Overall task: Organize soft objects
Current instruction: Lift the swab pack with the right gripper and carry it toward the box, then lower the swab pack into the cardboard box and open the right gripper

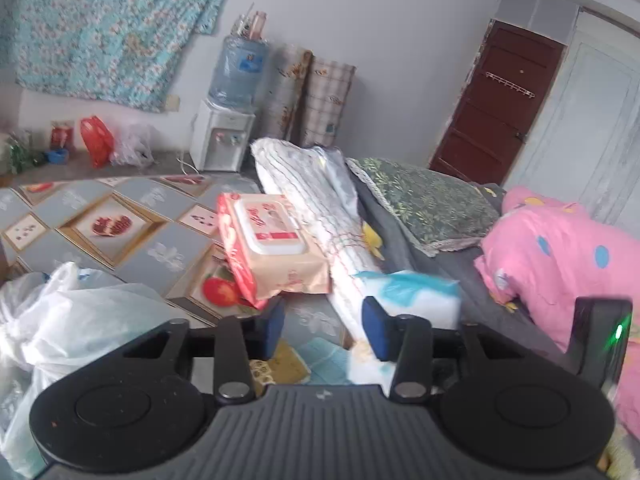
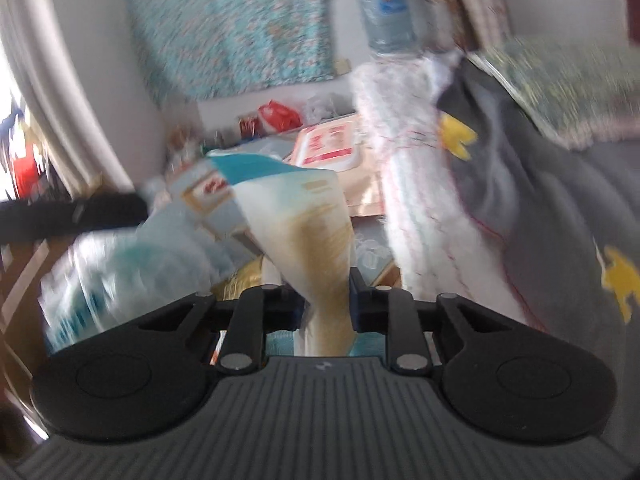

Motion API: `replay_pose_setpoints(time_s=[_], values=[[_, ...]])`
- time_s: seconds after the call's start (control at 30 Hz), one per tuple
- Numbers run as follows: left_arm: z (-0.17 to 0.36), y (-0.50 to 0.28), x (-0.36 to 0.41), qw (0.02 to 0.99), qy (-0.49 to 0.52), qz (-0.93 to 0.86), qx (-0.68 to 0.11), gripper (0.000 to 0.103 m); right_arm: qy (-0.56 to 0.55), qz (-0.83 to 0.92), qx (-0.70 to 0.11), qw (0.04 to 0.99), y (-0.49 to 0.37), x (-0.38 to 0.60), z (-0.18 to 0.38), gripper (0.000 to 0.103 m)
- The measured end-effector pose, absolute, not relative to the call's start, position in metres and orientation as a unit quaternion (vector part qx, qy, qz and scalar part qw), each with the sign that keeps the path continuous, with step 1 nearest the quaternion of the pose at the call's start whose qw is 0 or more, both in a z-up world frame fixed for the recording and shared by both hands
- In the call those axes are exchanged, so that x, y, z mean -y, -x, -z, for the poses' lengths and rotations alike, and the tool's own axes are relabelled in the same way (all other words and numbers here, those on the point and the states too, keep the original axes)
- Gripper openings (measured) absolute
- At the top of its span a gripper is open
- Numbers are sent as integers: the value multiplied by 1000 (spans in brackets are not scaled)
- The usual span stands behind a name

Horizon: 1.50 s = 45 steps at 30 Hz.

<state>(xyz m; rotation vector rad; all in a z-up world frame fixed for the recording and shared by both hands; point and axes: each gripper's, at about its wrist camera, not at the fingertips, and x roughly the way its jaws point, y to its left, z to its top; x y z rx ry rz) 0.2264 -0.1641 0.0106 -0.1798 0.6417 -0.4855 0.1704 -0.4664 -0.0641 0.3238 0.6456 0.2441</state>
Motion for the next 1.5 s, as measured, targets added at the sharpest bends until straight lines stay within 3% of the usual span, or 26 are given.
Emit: replay_pose_setpoints(time_s=[0.2, 0.6, 0.9, 1.1, 1.33, 1.5], values=[[-3, -216, 168, 910, 60, 258, -318, 65, -338, -174, -322, 867, -182, 520, 83, 19], [-17, -174, 156, 915, 33, 274, -294, 61, -372, -272, -322, 827, -162, 482, 40, 19], [-57, -106, 49, 956, 80, 172, -223, 66, -310, -405, -338, 791, -170, 357, -22, 19], [-62, -54, -40, 978, 100, 35, -182, 69, -243, -457, -397, 758, -193, 227, -46, 19], [-53, -11, -131, 968, 168, -80, -166, 70, -94, -397, -515, 754, -222, 67, -24, 19], [-45, 2, -154, 961, 198, -106, -163, 70, -8, -311, -551, 774, -230, 5, -1, 24]])
